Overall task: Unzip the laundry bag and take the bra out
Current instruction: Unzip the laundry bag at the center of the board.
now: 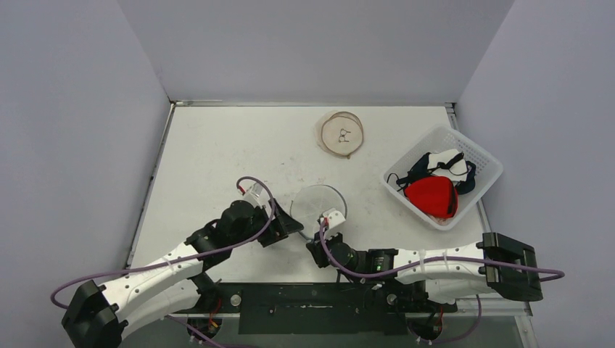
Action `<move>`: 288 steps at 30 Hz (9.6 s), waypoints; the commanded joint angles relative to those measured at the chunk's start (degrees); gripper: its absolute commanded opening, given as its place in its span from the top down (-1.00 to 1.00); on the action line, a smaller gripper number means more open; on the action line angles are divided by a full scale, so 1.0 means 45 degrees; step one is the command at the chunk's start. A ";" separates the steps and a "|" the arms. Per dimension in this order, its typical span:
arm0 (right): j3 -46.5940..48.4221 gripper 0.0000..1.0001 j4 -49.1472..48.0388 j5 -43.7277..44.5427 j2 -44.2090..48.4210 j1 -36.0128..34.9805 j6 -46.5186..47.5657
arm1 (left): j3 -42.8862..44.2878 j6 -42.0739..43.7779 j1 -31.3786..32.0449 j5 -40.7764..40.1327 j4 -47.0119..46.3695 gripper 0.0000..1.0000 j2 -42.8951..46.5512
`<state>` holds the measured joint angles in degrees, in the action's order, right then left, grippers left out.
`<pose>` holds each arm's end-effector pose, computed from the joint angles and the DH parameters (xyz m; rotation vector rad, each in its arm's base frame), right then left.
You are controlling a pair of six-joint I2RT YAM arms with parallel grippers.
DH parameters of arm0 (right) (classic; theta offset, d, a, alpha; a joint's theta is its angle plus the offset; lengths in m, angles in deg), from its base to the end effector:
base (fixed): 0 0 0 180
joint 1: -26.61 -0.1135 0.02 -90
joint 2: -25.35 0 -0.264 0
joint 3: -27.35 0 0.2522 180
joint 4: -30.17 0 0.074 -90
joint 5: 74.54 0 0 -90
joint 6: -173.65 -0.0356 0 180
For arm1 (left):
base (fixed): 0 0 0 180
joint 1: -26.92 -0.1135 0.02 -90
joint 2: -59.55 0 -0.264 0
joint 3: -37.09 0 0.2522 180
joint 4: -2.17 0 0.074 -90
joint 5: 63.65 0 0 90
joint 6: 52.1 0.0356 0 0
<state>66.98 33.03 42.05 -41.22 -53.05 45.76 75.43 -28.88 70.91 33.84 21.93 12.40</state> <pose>0.0573 0.2251 0.1889 -0.4816 2.0718 0.7865 0.1304 -0.1323 0.2162 -0.3737 2.3157 -1.2332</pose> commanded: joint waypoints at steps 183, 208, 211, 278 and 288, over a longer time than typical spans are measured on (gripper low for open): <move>0.0892 0.89 0.0260 -0.0440 0.1052 -0.0638 0.1052 | -0.0553 -0.4569 0.4184 -0.6461 0.0066 -0.26 0.1607; 0.0099 0.89 0.3610 0.1845 0.3482 -0.0624 0.0368 | 0.0090 -0.1159 -0.0541 -0.1678 -0.0967 1.00 -0.0007; -0.0022 0.89 0.4165 0.2342 0.3942 -0.0585 0.0053 | 0.0122 -0.0960 -0.0938 -0.1043 -0.1141 1.00 -0.0171; 0.4289 0.89 0.2020 -0.2709 -0.0983 0.0119 0.1135 | 0.0397 -0.2220 -0.0537 -0.2757 0.2169 0.36 0.2383; 0.3237 0.89 0.3512 -0.1603 0.0505 0.0123 0.0723 | 0.0261 -0.2059 -0.0939 -0.2606 0.2056 0.96 0.2216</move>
<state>83.09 46.39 32.17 -42.85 -52.17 50.59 75.87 -39.37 67.91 23.69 34.85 22.73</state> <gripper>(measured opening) 0.062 0.065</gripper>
